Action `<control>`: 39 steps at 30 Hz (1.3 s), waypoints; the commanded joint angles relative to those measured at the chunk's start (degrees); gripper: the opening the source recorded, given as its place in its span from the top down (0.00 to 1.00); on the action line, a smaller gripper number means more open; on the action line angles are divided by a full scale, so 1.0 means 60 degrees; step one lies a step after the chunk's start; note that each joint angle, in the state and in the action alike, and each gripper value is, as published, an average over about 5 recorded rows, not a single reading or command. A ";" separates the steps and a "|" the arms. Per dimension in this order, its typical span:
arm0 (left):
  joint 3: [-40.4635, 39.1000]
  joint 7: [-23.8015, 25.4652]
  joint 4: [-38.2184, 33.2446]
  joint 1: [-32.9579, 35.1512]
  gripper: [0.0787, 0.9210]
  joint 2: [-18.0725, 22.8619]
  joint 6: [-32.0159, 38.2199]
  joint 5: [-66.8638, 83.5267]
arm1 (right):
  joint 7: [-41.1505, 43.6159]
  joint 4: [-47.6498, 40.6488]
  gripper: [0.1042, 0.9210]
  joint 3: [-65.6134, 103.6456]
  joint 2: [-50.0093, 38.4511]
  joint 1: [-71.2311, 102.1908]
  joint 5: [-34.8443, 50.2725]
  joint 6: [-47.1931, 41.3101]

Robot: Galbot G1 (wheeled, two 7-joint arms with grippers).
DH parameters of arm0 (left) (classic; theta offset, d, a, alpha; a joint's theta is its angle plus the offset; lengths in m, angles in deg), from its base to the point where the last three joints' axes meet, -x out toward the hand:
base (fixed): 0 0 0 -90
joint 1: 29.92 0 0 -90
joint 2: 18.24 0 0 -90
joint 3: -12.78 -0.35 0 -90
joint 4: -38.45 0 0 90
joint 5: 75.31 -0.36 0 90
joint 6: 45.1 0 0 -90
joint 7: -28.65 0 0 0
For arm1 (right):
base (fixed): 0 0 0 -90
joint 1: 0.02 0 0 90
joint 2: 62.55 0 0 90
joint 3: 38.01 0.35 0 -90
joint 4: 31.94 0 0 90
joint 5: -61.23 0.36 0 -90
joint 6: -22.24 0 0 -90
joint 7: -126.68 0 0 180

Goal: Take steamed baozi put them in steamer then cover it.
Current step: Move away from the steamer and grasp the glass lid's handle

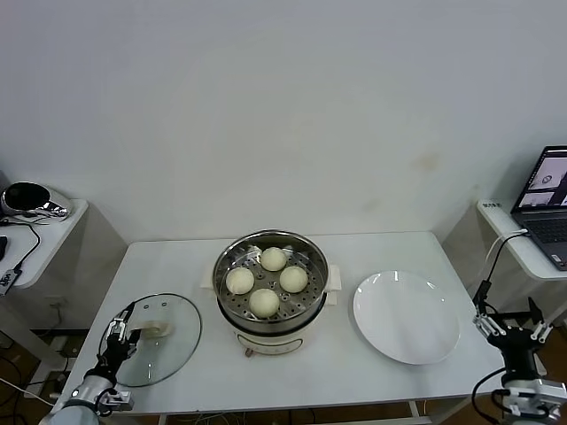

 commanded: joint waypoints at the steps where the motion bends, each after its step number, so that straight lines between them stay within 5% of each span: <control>1: -0.0138 -0.0024 0.0577 -0.0568 0.12 -0.0030 0.0048 -0.0027 | -0.0024 0.0002 0.12 0.0087 0.0048 0.0090 -0.0014 0.0024; 11: -0.0235 0.0028 0.0925 -0.0896 0.14 0.0066 0.0123 0.0109 | 0.0003 -0.0075 0.12 0.0037 0.0035 0.0096 -0.0042 0.0053; 26: -0.0138 -0.0005 0.0824 -0.0727 0.63 0.0027 0.0352 0.0674 | 0.0049 -0.0031 0.12 0.0051 -0.0044 0.0090 -0.0006 0.0052; 34: 0.0391 -0.0015 -0.0662 0.0259 0.89 -0.0301 0.0270 0.1491 | 0.0095 0.0013 0.12 -0.0136 -0.0079 0.0087 -0.0042 0.0051; 39: 0.1207 0.0489 -0.2103 0.1019 0.92 -0.0903 0.0062 0.2677 | 0.0122 0.0137 0.12 -0.0326 -0.0078 0.0086 -0.0056 0.0016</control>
